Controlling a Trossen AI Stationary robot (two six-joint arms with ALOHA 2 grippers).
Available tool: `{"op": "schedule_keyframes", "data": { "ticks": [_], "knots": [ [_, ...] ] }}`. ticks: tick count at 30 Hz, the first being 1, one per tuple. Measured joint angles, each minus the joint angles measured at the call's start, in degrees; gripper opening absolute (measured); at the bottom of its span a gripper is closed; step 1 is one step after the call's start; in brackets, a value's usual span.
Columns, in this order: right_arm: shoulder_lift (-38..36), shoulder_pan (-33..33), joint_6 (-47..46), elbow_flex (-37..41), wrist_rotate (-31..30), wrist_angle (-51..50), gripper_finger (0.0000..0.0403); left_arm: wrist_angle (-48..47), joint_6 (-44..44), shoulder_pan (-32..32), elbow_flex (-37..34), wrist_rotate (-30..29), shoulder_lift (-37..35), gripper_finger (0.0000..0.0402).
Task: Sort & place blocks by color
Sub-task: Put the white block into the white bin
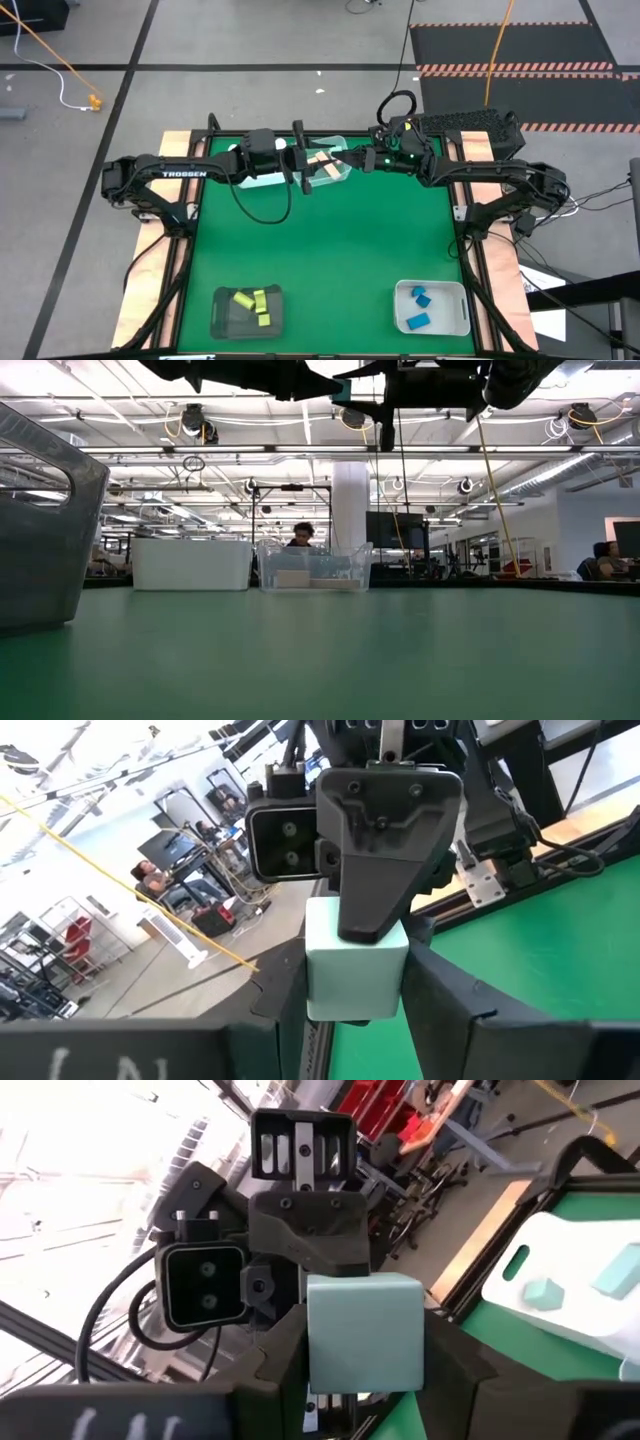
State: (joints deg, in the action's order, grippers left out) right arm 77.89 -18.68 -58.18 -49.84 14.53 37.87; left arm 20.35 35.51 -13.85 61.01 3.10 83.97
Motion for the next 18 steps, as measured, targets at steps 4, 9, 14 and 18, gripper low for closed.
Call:
{"op": "schedule_keyframes", "data": {
  "ticks": [4, 9, 14, 18],
  "knots": [
    [0.94, -0.06, -0.72, 0.02, 1.62, 1.68, 0.0118, -0.28, -0.19, 0.0, 0.0, -0.18, -0.07, 0.013],
    [0.82, -1.2, 0.34, 0.02, 3.69, 1.24, 0.0169, -0.96, 0.31, 0.04, 0.02, -0.89, -0.01, 0.013],
    [-0.13, -3.92, 0.37, 0.02, 10.78, 0.46, 0.0275, -2.1, -0.02, -0.02, 0.04, -3.17, -0.03, 0.0131],
    [-1.03, -5.84, 1.41, 0.0, 12.98, -1.93, 0.0324, -5.2, -1.49, -0.58, 0.09, -5.34, -0.82, 0.0131]
  ]
}}
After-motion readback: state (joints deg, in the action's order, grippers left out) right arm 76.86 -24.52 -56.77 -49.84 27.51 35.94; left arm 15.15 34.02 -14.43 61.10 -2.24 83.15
